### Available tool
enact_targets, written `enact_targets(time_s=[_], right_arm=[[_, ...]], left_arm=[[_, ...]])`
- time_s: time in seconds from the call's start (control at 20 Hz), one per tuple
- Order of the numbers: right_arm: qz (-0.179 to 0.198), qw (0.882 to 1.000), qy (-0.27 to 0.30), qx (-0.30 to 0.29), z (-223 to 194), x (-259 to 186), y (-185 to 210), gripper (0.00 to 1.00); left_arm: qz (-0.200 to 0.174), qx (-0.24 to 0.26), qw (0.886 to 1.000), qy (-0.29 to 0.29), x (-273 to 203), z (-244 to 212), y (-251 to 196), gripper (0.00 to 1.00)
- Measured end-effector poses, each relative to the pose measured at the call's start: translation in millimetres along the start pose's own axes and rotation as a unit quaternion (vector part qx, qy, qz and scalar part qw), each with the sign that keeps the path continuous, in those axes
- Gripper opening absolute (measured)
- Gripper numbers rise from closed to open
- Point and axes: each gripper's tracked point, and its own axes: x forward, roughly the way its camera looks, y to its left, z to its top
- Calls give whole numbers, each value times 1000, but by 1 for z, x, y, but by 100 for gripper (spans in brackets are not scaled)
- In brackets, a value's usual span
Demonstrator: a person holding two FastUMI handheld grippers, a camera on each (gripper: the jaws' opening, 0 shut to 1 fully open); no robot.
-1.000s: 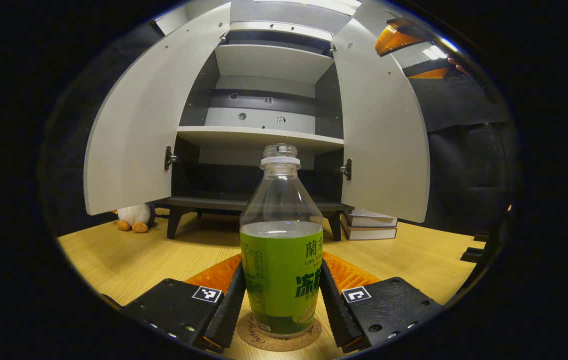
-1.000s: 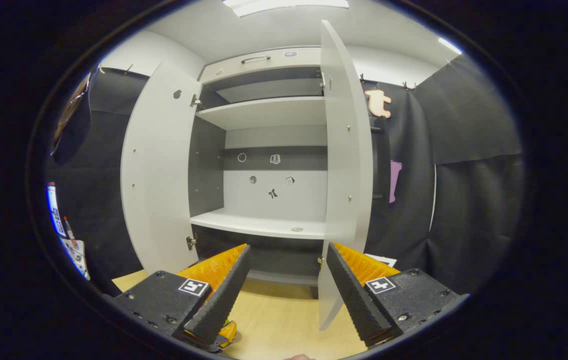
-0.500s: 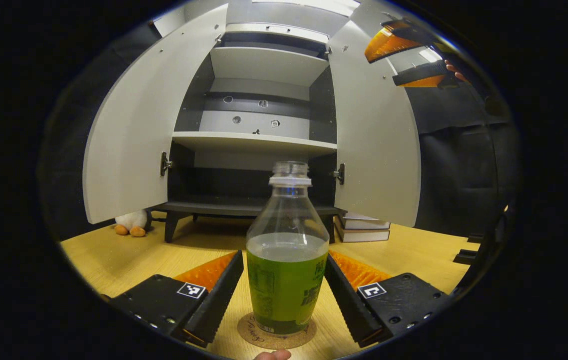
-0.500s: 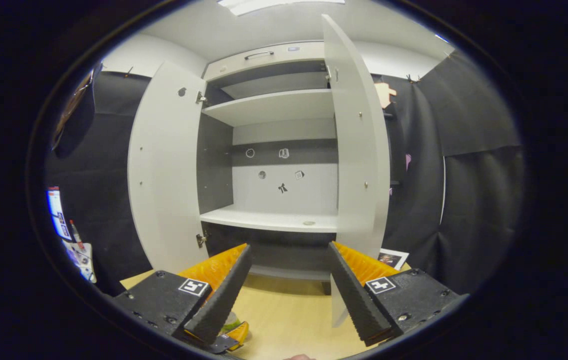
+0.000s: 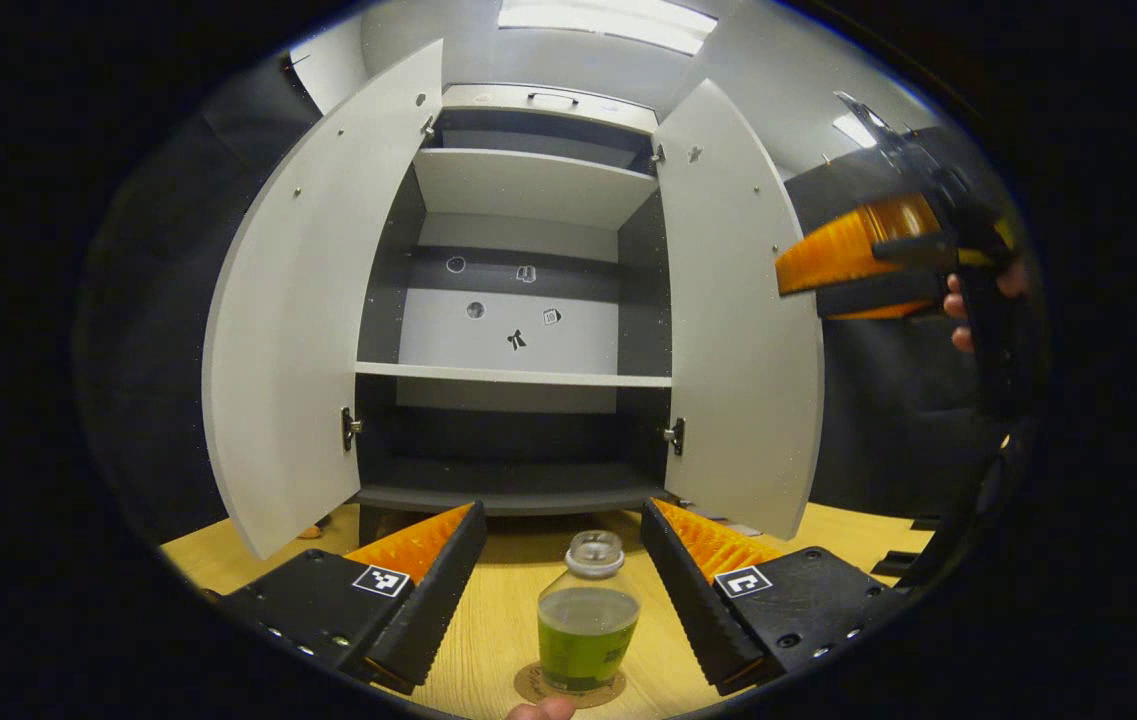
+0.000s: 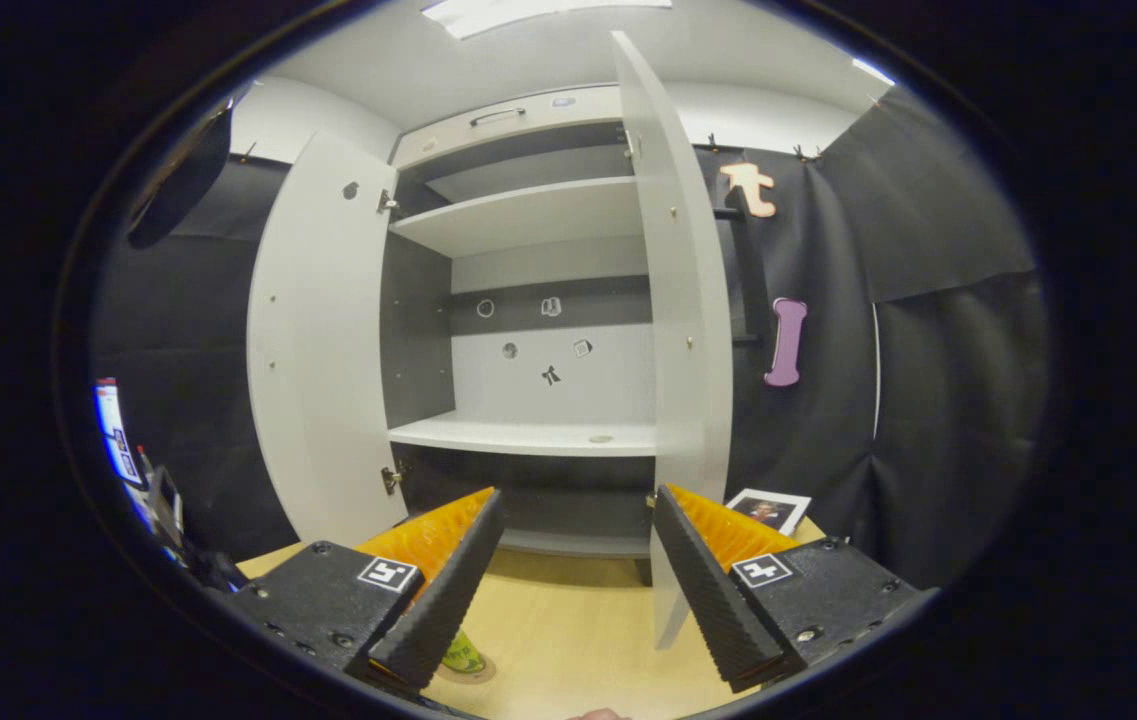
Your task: Grasp the bottle in the cabinet with the left hand and place it on the coaster, then close the right door with the right hand and the left door with the left hand.
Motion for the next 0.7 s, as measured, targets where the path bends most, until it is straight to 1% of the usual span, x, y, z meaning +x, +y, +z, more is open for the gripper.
enact_targets(time_s=[0.15, 0.2, 0.25, 0.3, 0.35, 0.4, 0.45, 0.5, 0.55, 0.6, 0.65, 0.7], right_arm=[[-6, 1000, -8, 11, -7, -5, -4, 95], [-7, 1000, -12, 15, -10, -8, -6, 99], [-8, 1000, -14, 20, -13, -10, -7, 95], [-9, 1000, -15, 25, -18, -11, -9, 99], [-11, 999, -12, 29, -21, -12, -11, 99], [-12, 999, -11, 34, -25, -14, -14, 99], [-12, 999, -12, 38, -25, -15, -17, 99], [-9, 999, -18, 43, -21, -17, -20, 99], [-5, 999, -25, 48, -15, -18, -23, 95], [-3, 998, -29, 52, -10, -19, -30, 99], [-6, 998, -37, 50, -1, -21, -39, 95], [-14, 997, -53, 48, 15, -22, -53, 95]], left_arm=[[1, -26, 1000, -3, 3, 31, -5, 95], [7, -28, 1000, 0, 2, 37, -4, 95], [12, -30, 999, 1, 2, 40, -4, 95], [15, -32, 999, 0, 2, 43, -5, 95], [19, -31, 999, 0, 2, 46, -5, 100], [24, -28, 999, 3, 1, 46, -4, 95], [28, -22, 999, 6, 0, 45, -3, 95], [34, -16, 999, 8, -1, 45, -1, 100], [39, -13, 999, 8, -2, 46, 1, 95], [40, -13, 999, 8, -2, 46, 2, 95], [40, -13, 999, 9, -3, 47, 2, 95], [40, -12, 999, 11, -4, 47, 3, 95]])
